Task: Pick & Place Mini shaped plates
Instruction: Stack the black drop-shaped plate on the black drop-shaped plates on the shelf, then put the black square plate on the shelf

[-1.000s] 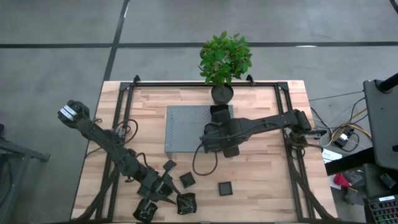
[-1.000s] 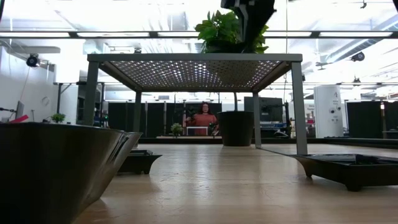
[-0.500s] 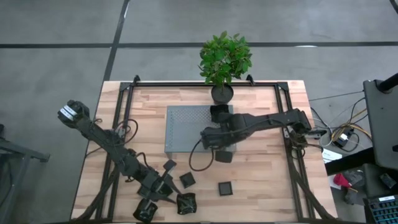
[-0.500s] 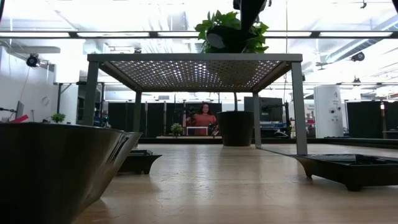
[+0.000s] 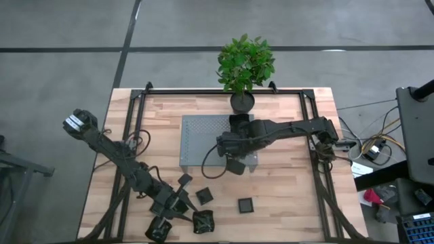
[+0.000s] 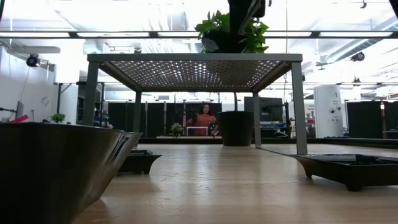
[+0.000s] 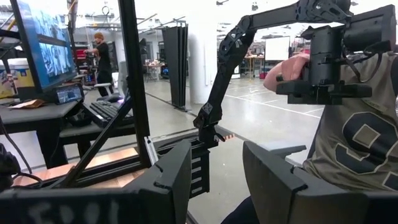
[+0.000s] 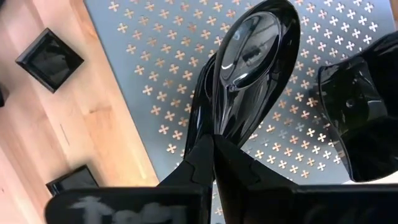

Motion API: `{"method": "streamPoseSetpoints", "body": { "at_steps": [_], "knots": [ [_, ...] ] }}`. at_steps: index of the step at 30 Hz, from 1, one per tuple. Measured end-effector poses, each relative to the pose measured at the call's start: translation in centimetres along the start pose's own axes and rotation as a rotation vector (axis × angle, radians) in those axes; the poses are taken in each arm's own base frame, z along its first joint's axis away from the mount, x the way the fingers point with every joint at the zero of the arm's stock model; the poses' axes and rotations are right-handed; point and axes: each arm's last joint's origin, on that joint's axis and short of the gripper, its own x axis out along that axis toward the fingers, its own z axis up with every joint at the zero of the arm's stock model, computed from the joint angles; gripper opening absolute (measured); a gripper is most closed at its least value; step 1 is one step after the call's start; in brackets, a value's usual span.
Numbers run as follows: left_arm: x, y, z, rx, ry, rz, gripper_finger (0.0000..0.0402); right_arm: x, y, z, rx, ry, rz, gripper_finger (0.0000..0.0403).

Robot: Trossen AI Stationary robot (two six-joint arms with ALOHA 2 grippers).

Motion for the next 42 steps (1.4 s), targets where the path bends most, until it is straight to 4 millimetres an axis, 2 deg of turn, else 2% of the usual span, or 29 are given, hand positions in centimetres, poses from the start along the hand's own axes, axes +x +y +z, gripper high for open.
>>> {"method": "streamPoseSetpoints", "body": {
  "at_steps": [24,36,42],
  "knots": [
    [0.0,0.0,0.0,-0.006,0.000,0.000,0.0140,1.6,0.2,0.1,0.010,0.059,-0.007,0.0012],
    [0.0,0.0,0.0,-0.005,0.000,0.000,0.0140,1.3,0.1,0.0,0.010,0.053,-0.005,0.0081],
    [0.0,0.0,0.0,-0.009,0.004,0.000,0.0140,-0.4,-0.1,-0.4,0.013,0.033,0.058,0.0106]
  ]
}}
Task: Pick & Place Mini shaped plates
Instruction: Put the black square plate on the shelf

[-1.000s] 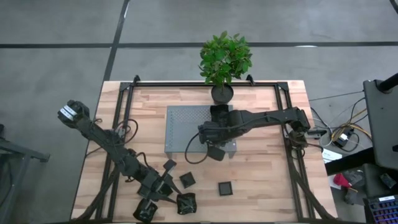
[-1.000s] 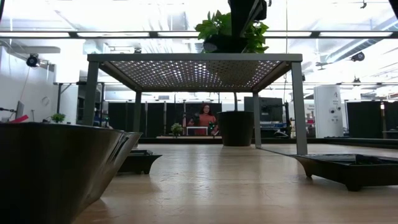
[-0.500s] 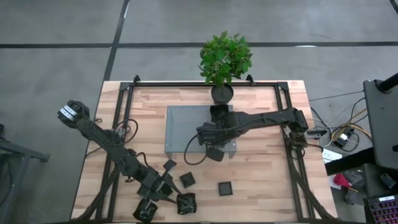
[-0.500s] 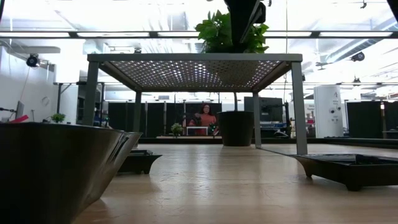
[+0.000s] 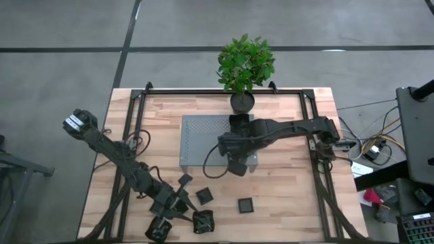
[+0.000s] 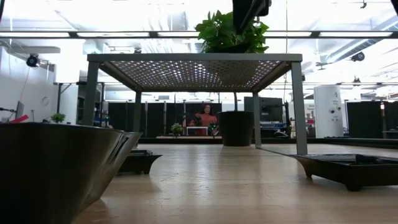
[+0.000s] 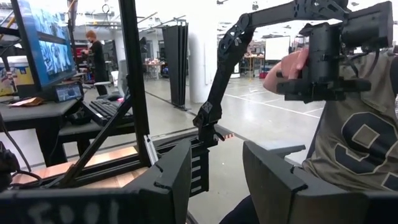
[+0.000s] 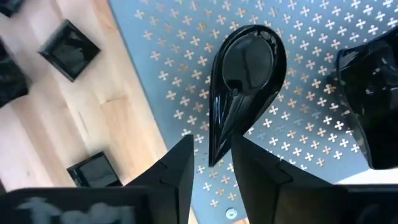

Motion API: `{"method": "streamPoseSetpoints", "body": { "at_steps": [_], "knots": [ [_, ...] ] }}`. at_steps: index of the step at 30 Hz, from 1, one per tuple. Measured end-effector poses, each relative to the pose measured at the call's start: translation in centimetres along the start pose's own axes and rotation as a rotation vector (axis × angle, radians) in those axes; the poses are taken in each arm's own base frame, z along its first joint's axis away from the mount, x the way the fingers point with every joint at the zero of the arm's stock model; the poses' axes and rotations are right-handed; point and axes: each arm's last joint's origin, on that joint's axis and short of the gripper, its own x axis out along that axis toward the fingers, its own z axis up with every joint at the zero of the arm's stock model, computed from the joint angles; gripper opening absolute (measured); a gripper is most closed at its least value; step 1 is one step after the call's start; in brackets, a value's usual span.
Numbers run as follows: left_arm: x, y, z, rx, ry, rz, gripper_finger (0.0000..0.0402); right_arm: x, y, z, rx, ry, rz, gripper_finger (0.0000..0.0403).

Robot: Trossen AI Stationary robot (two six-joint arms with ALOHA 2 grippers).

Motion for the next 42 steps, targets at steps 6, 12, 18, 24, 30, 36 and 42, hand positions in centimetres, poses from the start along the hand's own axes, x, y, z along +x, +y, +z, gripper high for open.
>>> {"method": "streamPoseSetpoints", "body": {
  "at_steps": [6,12,18,24,30,36,42],
  "knots": [
    [0.0,0.0,-0.3,-0.073,0.030,0.001,0.0140,-1.8,0.9,-1.0,-0.041,-0.048,0.034,0.0106],
    [0.0,0.0,-0.3,-0.104,0.034,0.001,0.0140,-2.8,2.8,-2.5,-0.135,-0.113,-0.018,0.0090],
    [0.0,0.0,-0.8,-0.144,0.082,0.008,0.0140,-3.2,5.3,-4.3,-0.252,-0.134,-0.017,0.0076],
    [0.0,0.1,-0.8,-0.134,0.082,0.040,0.0140,-3.5,8.0,-6.9,-0.388,-0.179,-0.065,0.0068],
    [0.0,0.3,-0.9,-0.116,0.085,0.100,0.0140,-3.2,10.5,-10.0,-0.496,-0.224,-0.132,0.0072],
    [-0.1,0.4,-0.9,-0.111,0.081,0.166,0.0140,-1.5,12.1,-13.1,-0.575,-0.281,-0.275,0.0062],
    [0.0,0.5,-0.9,-0.089,0.084,0.168,0.0140,0.5,12.9,-14.8,-0.589,-0.288,-0.202,0.0026]
  ]
}}
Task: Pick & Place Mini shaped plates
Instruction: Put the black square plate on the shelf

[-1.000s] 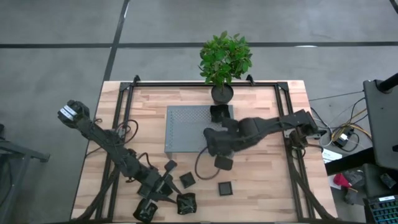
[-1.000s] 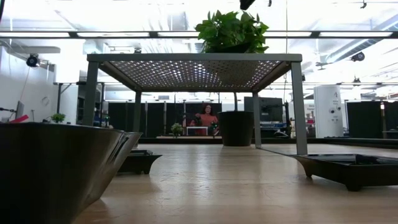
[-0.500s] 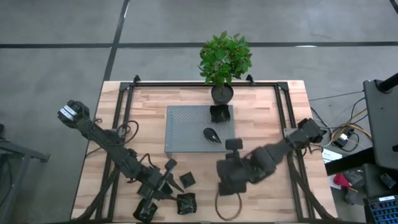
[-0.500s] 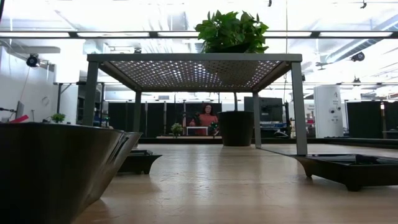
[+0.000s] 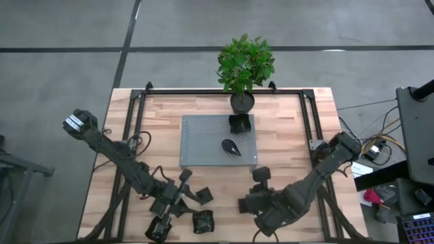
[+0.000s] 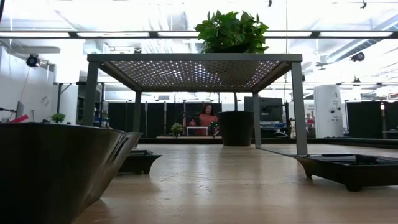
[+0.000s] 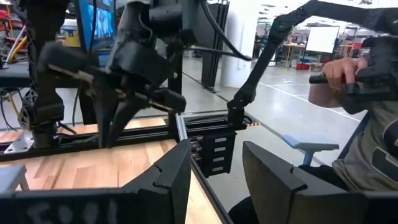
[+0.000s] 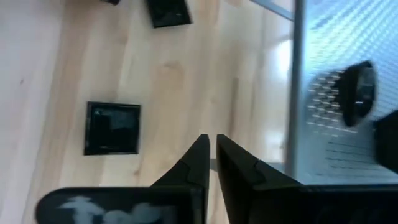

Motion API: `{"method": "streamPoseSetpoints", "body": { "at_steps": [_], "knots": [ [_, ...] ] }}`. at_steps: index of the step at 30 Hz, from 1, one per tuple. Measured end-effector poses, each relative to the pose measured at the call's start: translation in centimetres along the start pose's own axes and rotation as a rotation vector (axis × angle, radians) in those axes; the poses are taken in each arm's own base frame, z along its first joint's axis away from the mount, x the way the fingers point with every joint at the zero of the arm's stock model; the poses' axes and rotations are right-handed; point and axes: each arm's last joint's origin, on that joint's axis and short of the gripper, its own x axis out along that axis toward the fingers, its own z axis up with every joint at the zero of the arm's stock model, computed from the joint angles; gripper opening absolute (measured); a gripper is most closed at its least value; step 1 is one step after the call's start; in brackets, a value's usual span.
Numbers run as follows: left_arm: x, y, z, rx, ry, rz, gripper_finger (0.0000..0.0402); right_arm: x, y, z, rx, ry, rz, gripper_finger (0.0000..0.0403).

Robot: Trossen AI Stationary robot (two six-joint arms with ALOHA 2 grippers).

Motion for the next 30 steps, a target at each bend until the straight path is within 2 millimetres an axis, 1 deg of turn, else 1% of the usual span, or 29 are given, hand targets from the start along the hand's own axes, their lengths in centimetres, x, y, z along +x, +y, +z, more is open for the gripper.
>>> {"method": "streamPoseSetpoints", "body": {
  "at_steps": [3,6,10,14,18,23,25,28,30],
  "knots": [
    [0.0,0.0,0.0,0.002,0.000,0.000,0.0140,0.7,1.0,-0.8,-0.006,0.019,0.017,0.0016],
    [0.0,0.0,0.0,0.003,0.000,0.000,0.0140,1.5,2.1,-1.9,0.013,0.039,0.026,0.0014],
    [0.0,0.0,0.0,0.016,0.000,0.002,0.0140,2.8,3.8,-3.3,0.002,0.092,0.120,0.0013],
    [0.0,0.0,0.0,0.018,0.000,0.004,0.0140,4.4,4.7,-4.3,0.085,0.156,0.225,0.0013],
    [0.0,0.0,0.0,0.013,0.000,0.004,0.0140,5.6,5.3,-4.9,0.110,0.141,0.250,0.0013],
    [0.5,0.1,-0.8,0.017,0.021,0.025,0.0140,6.4,6.1,-5.6,0.088,0.113,0.270,0.0013],
    [0.7,0.3,-1.0,0.017,0.017,0.036,0.0140,6.6,6.6,-5.6,0.086,0.073,0.298,0.0013],
    [0.8,0.7,-0.9,0.013,0.007,0.050,0.0140,7.4,7.1,-5.6,0.157,0.020,0.336,0.0013],
    [0.8,0.8,-0.9,0.010,0.004,0.053,0.0140,8.0,6.9,-5.8,0.228,0.045,0.335,0.0013]
  ]
}}
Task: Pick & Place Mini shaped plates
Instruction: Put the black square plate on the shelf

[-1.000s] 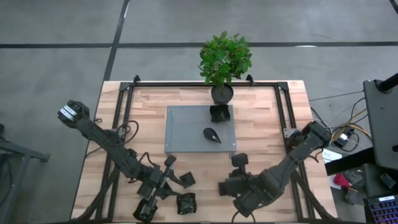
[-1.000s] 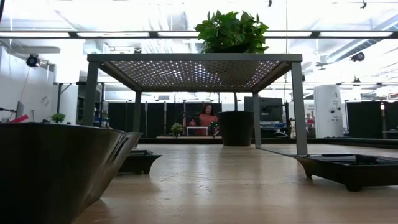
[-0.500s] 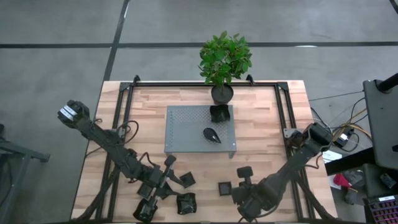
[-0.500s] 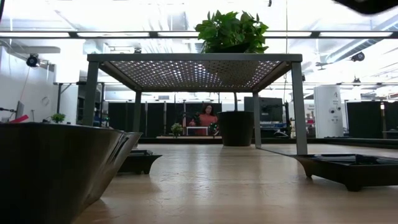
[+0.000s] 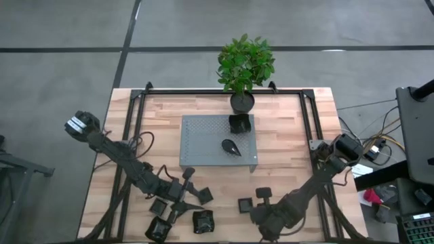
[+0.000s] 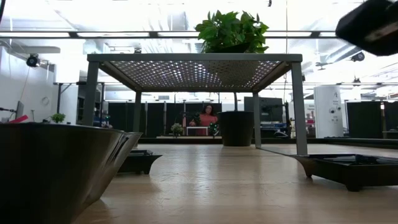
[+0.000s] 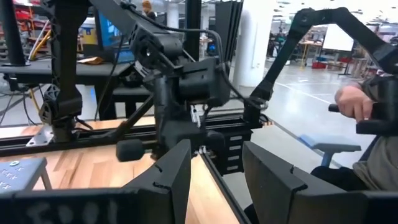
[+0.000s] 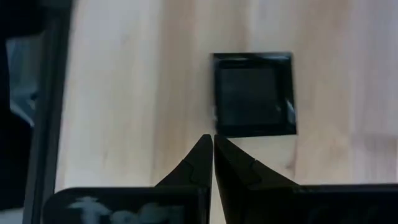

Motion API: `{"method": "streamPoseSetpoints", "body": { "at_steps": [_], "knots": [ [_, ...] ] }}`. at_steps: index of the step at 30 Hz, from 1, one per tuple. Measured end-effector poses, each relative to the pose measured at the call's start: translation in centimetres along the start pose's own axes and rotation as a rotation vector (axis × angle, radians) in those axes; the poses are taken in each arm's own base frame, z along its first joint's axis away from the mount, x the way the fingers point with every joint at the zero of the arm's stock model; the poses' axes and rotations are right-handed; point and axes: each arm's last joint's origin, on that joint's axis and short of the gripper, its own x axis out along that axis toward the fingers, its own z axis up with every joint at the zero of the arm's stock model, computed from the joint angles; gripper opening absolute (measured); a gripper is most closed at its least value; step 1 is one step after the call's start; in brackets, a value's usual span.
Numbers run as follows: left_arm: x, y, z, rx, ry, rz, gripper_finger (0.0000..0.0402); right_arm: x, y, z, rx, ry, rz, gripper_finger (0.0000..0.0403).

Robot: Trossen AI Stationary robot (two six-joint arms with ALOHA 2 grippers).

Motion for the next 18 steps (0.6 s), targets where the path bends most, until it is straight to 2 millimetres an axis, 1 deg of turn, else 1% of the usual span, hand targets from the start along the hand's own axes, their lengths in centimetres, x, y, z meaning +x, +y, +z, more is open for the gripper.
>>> {"method": "streamPoseSetpoints", "body": {
  "at_steps": [4,10,13,18],
  "knots": [
    [0.0,0.0,0.1,-0.003,-0.007,-0.001,0.0140,0.9,-1.2,-0.2,0.140,0.027,-0.030,0.0021],
    [0.0,0.0,0.1,-0.006,-0.009,-0.002,0.0140,2.2,-2.5,-0.8,0.322,0.069,-0.034,0.0069],
    [0.0,0.0,0.1,-0.007,-0.009,-0.003,0.0140,2.5,-2.9,-0.8,0.436,0.069,-0.044,0.0095],
    [0.0,0.0,0.1,-0.008,-0.010,-0.003,0.0140,3.0,-3.7,-1.0,0.582,0.086,-0.070,0.0116]
  ]
}}
